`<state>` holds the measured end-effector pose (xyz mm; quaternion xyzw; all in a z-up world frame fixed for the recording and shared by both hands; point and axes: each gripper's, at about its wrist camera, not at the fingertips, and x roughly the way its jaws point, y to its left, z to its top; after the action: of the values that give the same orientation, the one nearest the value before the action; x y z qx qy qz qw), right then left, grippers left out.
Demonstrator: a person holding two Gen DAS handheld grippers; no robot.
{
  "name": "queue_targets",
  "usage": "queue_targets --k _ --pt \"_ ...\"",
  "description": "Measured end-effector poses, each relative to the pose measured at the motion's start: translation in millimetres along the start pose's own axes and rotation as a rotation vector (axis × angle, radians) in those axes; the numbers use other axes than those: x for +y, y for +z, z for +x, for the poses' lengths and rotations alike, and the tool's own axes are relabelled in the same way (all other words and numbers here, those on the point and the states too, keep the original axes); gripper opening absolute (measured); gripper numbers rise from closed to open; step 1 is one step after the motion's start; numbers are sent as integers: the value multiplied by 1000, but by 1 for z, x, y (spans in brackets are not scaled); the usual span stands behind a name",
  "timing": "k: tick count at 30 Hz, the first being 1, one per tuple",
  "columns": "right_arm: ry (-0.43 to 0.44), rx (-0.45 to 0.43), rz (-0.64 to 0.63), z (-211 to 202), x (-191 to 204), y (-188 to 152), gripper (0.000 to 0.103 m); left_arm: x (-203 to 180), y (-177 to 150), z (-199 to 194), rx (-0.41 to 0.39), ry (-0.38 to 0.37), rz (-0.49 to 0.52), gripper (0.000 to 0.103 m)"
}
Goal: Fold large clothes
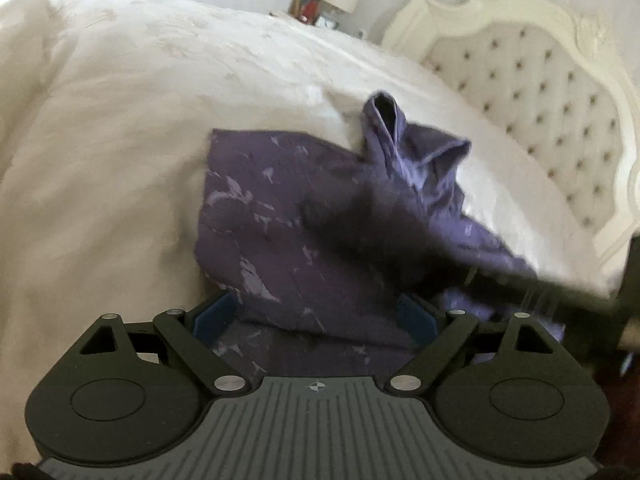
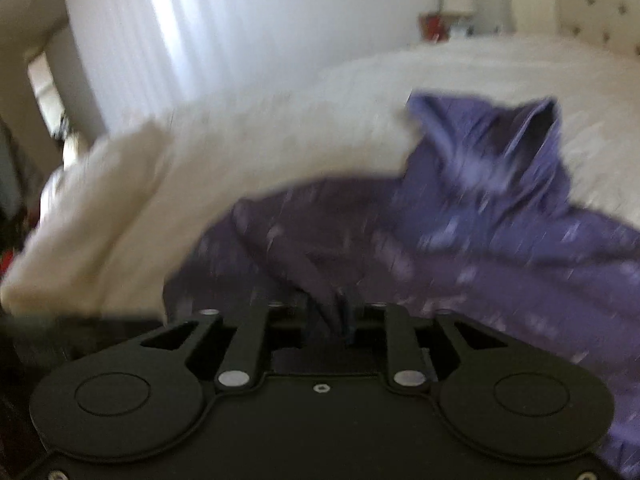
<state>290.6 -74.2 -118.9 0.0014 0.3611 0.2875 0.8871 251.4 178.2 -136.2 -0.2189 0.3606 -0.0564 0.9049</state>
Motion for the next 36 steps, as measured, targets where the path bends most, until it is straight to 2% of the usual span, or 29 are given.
queue_targets --k 2,3,9,14,16,17,19,21,22,24,27,30,36 --pt "14 22 -17 -1 3 -6 58 3 3 -2 -20 -12 -22 89" --pt "15 22 -18 -4 8 -7 61 4 6 -2 -27 -18 -29 89" --pt "-15 -17 21 -29 5 -13 69 -4 19 12 -23 -47 -20 90" --pt "-46 -32 119 -47 -8 -29 69 -15 18 43 52 -74 1 89" --pt "-51 -46 160 -50 -13 -32 69 -17 18 58 92 -53 -16 87" --pt "-52 -56 179 -53 -16 -33 70 -18 18 65 104 -39 -24 83" --pt "-55 -69 208 -56 -20 -35 73 -20 20 71 112 -37 -25 68" --pt "-51 -66 225 -56 -23 -36 73 -22 22 71 87 5 -27 21" --pt "-48 -61 232 -55 -24 -36 73 -21 23 70 88 21 -37 20" --pt "-41 -60 239 -56 -26 -36 73 -21 26 64 63 0 -42 14" --pt "-53 -73 231 -64 -32 -37 74 -27 31 39 -47 20 40 13" --pt "-91 -84 241 -73 -46 -40 75 -19 37 24 -106 48 50 13" --pt "-209 -129 343 -94 -90 -53 75 -4 31 44 -32 68 32 13"
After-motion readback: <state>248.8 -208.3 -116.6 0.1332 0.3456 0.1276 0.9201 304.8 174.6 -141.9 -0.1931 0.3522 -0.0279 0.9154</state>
